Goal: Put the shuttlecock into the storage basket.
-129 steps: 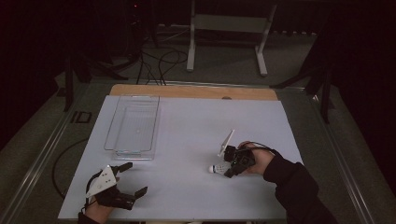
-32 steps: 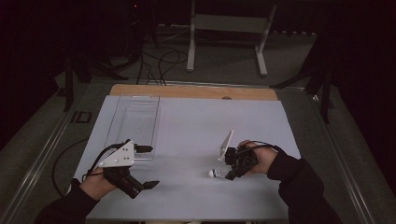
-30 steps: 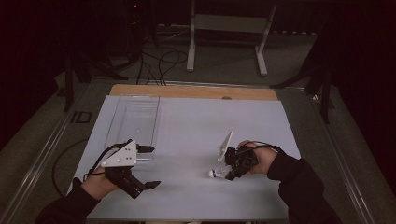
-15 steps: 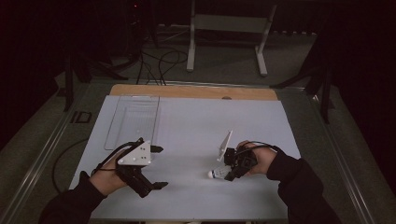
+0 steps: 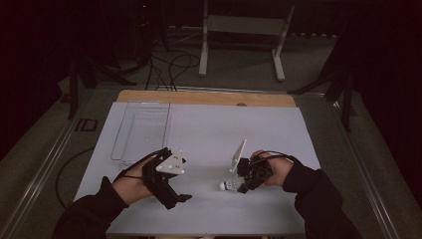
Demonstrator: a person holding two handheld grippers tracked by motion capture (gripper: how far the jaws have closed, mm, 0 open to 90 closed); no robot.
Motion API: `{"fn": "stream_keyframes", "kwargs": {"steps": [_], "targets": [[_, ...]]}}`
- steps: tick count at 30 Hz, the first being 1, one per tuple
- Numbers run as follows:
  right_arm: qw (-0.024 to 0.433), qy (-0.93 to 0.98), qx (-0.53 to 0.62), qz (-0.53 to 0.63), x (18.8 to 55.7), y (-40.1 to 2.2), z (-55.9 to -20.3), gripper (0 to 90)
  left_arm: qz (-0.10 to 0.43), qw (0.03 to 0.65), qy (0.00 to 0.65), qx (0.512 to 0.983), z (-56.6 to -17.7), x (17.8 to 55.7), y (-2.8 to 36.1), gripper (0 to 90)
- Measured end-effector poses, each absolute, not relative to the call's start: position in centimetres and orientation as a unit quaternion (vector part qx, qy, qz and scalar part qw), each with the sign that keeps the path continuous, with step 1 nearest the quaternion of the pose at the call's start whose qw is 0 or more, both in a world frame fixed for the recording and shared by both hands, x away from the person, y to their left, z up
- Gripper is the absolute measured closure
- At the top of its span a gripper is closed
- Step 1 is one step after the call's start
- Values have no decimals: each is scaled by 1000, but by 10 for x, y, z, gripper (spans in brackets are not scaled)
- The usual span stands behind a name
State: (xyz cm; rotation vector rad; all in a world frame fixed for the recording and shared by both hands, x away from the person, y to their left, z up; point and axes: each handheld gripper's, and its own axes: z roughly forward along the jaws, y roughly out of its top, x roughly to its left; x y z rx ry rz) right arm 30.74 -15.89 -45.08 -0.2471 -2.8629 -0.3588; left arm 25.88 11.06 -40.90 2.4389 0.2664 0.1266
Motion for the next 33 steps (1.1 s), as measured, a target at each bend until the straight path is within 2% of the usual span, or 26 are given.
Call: {"fn": "stream_keyframes", "kwargs": {"steps": [14, 27, 33], "targets": [[121, -979, -86, -136, 307, -157, -450, 896, 28, 292, 119, 949, -418, 264, 83, 5], [125, -977, -87, -150, 306, -158, -451, 896, 8, 298, 116, 948, -423, 268, 63, 36], [124, -976, -85, -156, 306, -159, -449, 896, -8, 300, 112, 947, -428, 270, 57, 95]]}}
